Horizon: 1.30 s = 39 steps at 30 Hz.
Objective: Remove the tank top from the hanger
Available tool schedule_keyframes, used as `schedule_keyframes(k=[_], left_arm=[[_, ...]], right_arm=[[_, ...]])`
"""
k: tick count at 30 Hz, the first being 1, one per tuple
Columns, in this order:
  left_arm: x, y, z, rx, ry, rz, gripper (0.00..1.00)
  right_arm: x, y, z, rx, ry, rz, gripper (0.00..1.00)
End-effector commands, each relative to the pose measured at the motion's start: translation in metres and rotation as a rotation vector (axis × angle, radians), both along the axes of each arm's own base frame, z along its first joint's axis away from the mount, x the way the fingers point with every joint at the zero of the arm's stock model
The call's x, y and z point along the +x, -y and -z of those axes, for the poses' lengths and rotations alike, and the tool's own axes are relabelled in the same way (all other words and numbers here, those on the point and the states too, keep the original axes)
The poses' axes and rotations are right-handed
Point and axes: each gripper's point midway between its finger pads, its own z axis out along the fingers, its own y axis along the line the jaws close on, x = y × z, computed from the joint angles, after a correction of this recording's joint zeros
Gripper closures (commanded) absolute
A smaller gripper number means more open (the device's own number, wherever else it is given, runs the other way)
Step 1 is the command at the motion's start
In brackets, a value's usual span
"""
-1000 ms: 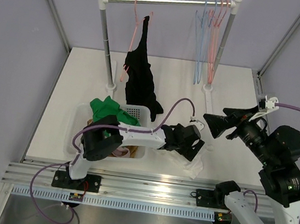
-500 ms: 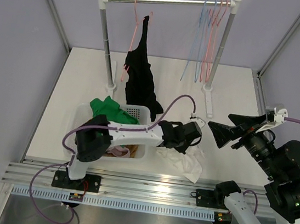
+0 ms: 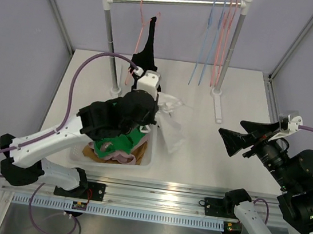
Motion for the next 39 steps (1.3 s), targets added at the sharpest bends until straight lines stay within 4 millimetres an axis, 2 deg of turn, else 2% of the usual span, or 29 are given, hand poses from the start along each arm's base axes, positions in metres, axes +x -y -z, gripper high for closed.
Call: schedule_keyframes(k=[1, 2, 3, 5, 7, 10, 14, 16, 18, 19, 22, 23, 25, 26, 29, 30, 32, 35, 39], left_arm=[[0.009, -0.059, 0.022, 0.078, -0.023, -0.160, 1.00], [0.011, -0.073, 0.037, 0.102, -0.044, -0.190, 1.00], [0.009, -0.086, 0.032, 0.062, -0.040, -0.216, 1.00], [0.011, -0.109, 0.041, 0.056, -0.049, -0.276, 1.00], [0.004, -0.132, 0.052, 0.033, -0.057, -0.324, 1.00], [-0.003, -0.169, 0.057, -0.005, -0.044, -0.433, 1.00], [-0.011, -0.219, 0.045, -0.049, 0.011, -0.602, 1.00], [-0.016, -0.238, 0.038, -0.052, 0.026, -0.657, 1.00], [-0.016, -0.247, 0.035, -0.028, 0.033, -0.682, 1.00], [-0.016, -0.249, 0.036, -0.011, 0.028, -0.685, 1.00], [-0.009, -0.236, 0.048, 0.016, -0.011, -0.639, 1.00], [-0.007, -0.225, 0.063, 0.038, -0.055, -0.601, 1.00], [-0.002, -0.212, 0.076, 0.045, -0.087, -0.557, 1.00], [-0.002, -0.204, 0.094, 0.071, -0.131, -0.528, 1.00], [0.003, -0.191, 0.124, 0.101, -0.200, -0.513, 1.00], [0.004, -0.187, 0.145, 0.144, -0.244, -0.508, 0.96], [0.010, -0.171, 0.164, 0.142, -0.290, -0.463, 0.88], [0.016, -0.155, 0.204, 0.203, -0.379, -0.434, 0.89], [0.019, -0.148, 0.244, 0.229, -0.447, -0.449, 0.93]], right_arm=[[-0.004, -0.001, -0.018, 0.017, 0.052, -0.013, 0.00], [-0.003, -0.002, -0.018, 0.019, 0.049, -0.016, 0.00], [-0.002, -0.003, -0.019, 0.023, 0.051, -0.018, 0.00], [-0.001, -0.004, -0.017, 0.026, 0.047, -0.019, 0.01], [0.001, -0.005, -0.017, 0.030, 0.046, -0.024, 0.01], [0.004, -0.008, -0.015, 0.035, 0.037, -0.032, 0.01], [0.009, -0.013, -0.012, 0.045, 0.020, -0.049, 0.01], [0.011, -0.015, -0.012, 0.056, 0.016, -0.055, 0.01], [0.011, -0.018, -0.012, 0.065, 0.014, -0.066, 0.01], [0.011, -0.018, -0.012, 0.067, 0.013, -0.069, 0.01], [0.011, -0.020, -0.011, 0.077, 0.009, -0.076, 0.01], [0.012, -0.020, -0.011, 0.081, 0.006, -0.077, 0.01], [0.013, -0.022, -0.010, 0.081, -0.003, -0.082, 0.01], [0.012, -0.022, -0.010, 0.077, 0.001, -0.085, 0.01], [0.012, -0.022, -0.009, 0.073, -0.007, -0.084, 0.01], [0.013, -0.022, -0.008, 0.070, -0.007, -0.083, 0.00], [0.015, -0.022, -0.004, 0.069, -0.015, -0.082, 0.01], [0.016, -0.024, 0.000, 0.069, -0.024, -0.088, 0.01], [0.017, -0.024, 0.003, 0.055, -0.030, -0.088, 0.00]])
